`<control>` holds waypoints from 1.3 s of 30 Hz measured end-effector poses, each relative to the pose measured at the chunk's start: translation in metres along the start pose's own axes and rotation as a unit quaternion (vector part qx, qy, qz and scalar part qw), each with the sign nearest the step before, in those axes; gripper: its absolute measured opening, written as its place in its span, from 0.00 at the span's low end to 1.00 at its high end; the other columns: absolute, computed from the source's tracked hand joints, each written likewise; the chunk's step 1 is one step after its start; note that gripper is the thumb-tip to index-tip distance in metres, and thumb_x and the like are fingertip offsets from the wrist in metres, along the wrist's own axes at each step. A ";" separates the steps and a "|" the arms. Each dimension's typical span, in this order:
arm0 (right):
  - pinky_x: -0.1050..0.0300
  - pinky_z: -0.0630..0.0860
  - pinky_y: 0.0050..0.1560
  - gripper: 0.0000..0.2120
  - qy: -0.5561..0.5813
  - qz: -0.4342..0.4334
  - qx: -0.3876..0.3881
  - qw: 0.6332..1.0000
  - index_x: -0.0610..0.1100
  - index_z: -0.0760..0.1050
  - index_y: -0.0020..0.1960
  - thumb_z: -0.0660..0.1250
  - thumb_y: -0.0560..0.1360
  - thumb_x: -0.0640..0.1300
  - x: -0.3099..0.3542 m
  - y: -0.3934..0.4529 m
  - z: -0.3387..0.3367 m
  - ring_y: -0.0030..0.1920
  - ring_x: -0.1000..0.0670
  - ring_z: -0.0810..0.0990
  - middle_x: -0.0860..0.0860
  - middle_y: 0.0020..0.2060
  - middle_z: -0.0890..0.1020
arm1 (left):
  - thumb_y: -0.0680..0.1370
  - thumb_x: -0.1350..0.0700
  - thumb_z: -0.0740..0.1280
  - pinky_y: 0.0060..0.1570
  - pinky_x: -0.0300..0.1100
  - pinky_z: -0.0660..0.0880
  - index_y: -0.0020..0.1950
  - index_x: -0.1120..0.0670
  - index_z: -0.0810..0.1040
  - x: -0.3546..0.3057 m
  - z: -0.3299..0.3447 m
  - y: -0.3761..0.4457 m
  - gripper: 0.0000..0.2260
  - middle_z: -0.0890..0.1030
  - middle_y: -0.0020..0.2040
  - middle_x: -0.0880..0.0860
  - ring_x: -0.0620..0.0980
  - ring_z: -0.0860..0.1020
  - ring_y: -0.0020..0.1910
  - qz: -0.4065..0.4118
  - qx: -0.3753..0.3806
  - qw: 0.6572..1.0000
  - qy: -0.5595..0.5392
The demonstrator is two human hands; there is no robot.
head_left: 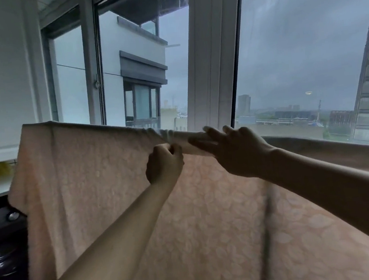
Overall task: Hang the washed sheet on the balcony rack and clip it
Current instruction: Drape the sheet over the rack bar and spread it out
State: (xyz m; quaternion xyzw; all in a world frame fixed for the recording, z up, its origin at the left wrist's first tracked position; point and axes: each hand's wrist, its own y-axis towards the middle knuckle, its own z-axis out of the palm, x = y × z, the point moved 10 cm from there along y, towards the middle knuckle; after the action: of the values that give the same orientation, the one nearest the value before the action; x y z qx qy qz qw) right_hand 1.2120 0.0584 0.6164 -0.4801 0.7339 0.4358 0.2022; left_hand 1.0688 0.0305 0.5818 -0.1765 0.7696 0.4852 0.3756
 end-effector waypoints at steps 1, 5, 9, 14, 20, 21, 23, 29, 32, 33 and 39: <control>0.55 0.74 0.42 0.31 0.002 -0.005 0.005 1.000 0.57 0.37 0.77 0.52 0.82 0.47 0.003 0.005 0.001 0.61 0.43 0.74 0.44 0.77 0.53 | 0.81 0.50 0.60 0.34 0.40 0.75 0.40 0.56 0.78 0.004 0.003 -0.003 0.15 0.80 0.33 0.50 0.46 0.79 0.30 -0.007 0.011 1.000 -0.006; 0.56 0.73 0.43 0.32 0.008 -0.019 0.027 0.999 0.55 0.36 0.77 0.52 0.81 0.46 0.010 0.019 0.006 0.62 0.44 0.72 0.47 0.78 0.44 | 0.81 0.50 0.60 0.34 0.38 0.72 0.40 0.55 0.79 0.007 0.000 0.002 0.15 0.81 0.33 0.49 0.43 0.78 0.29 -0.018 0.003 0.999 -0.036; 0.56 0.73 0.45 0.29 0.014 -0.035 0.031 0.999 0.55 0.38 0.77 0.49 0.82 0.46 0.017 0.026 0.007 0.62 0.45 0.71 0.47 0.78 0.41 | 0.81 0.45 0.57 0.40 0.42 0.76 0.39 0.56 0.79 0.007 0.005 0.009 0.20 0.82 0.33 0.51 0.47 0.79 0.32 -0.037 0.027 0.997 -0.059; 0.56 0.73 0.44 0.27 0.005 -0.039 0.034 0.999 0.57 0.39 0.77 0.48 0.82 0.46 0.018 0.028 0.008 0.61 0.45 0.71 0.48 0.77 0.40 | 0.81 0.44 0.56 0.38 0.41 0.77 0.42 0.56 0.79 0.020 -0.005 0.031 0.20 0.83 0.37 0.53 0.49 0.80 0.34 -0.096 0.014 0.993 -0.064; 0.54 0.75 0.44 0.27 0.013 -0.027 0.038 0.999 0.58 0.40 0.77 0.49 0.82 0.46 0.020 0.031 0.009 0.59 0.45 0.72 0.48 0.78 0.41 | 0.79 0.41 0.60 0.22 0.34 0.73 0.48 0.56 0.78 0.046 -0.018 0.071 0.19 0.83 0.44 0.54 0.49 0.80 0.36 -0.180 0.018 0.977 -0.114; 0.54 0.75 0.44 0.28 0.013 -0.024 0.035 0.999 0.57 0.41 0.77 0.49 0.82 0.46 0.021 0.033 0.009 0.59 0.45 0.72 0.48 0.78 0.41 | 0.79 0.42 0.62 0.19 0.32 0.69 0.50 0.57 0.78 0.050 -0.018 0.076 0.18 0.83 0.44 0.55 0.48 0.80 0.36 -0.187 0.026 0.974 -0.124; 0.54 0.76 0.44 0.28 0.017 -0.019 0.033 0.999 0.57 0.41 0.77 0.50 0.82 0.46 0.023 0.036 0.009 0.58 0.45 0.72 0.48 0.78 0.42 | 0.79 0.45 0.64 0.18 0.31 0.68 0.51 0.58 0.79 0.055 -0.017 0.082 0.15 0.83 0.44 0.55 0.47 0.79 0.35 -0.182 0.039 0.975 -0.122; 0.55 0.73 0.40 0.28 0.014 0.003 0.033 0.999 0.55 0.42 0.78 0.51 0.82 0.45 0.030 0.059 0.013 0.57 0.45 0.74 0.49 0.78 0.47 | 0.81 0.53 0.61 0.32 0.37 0.75 0.49 0.59 0.79 0.046 -0.024 0.093 0.12 0.81 0.38 0.54 0.47 0.78 0.33 -0.037 0.050 0.997 -0.043; 0.55 0.71 0.39 0.27 0.014 0.000 0.028 0.999 0.55 0.42 0.78 0.50 0.82 0.47 0.036 0.072 0.013 0.60 0.45 0.74 0.50 0.78 0.47 | 0.80 0.52 0.61 0.37 0.45 0.76 0.39 0.57 0.79 0.067 -0.039 0.085 0.15 0.81 0.34 0.54 0.52 0.79 0.34 0.000 0.022 1.000 0.010; 0.54 0.72 0.40 0.27 0.016 -0.004 0.027 0.999 0.55 0.41 0.78 0.49 0.82 0.48 0.040 0.077 0.012 0.61 0.44 0.73 0.50 0.78 0.46 | 0.80 0.51 0.61 0.38 0.45 0.76 0.38 0.57 0.79 0.075 -0.043 0.083 0.15 0.81 0.34 0.54 0.53 0.80 0.34 -0.004 0.015 1.000 0.014; 0.56 0.69 0.38 0.29 0.009 -0.008 0.029 1.000 0.54 0.40 0.78 0.50 0.82 0.51 0.049 0.093 0.017 0.59 0.45 0.73 0.48 0.78 0.45 | 0.78 0.53 0.62 0.38 0.50 0.78 0.34 0.58 0.78 0.078 -0.047 0.081 0.16 0.80 0.30 0.53 0.51 0.79 0.31 0.032 0.011 0.999 0.007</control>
State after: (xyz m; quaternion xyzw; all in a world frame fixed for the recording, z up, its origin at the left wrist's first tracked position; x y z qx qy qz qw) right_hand 1.1059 0.0612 0.6137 -0.4833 0.7443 0.4085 0.2132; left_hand 0.9469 0.0340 0.5844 -0.1513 0.7825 0.4875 0.3567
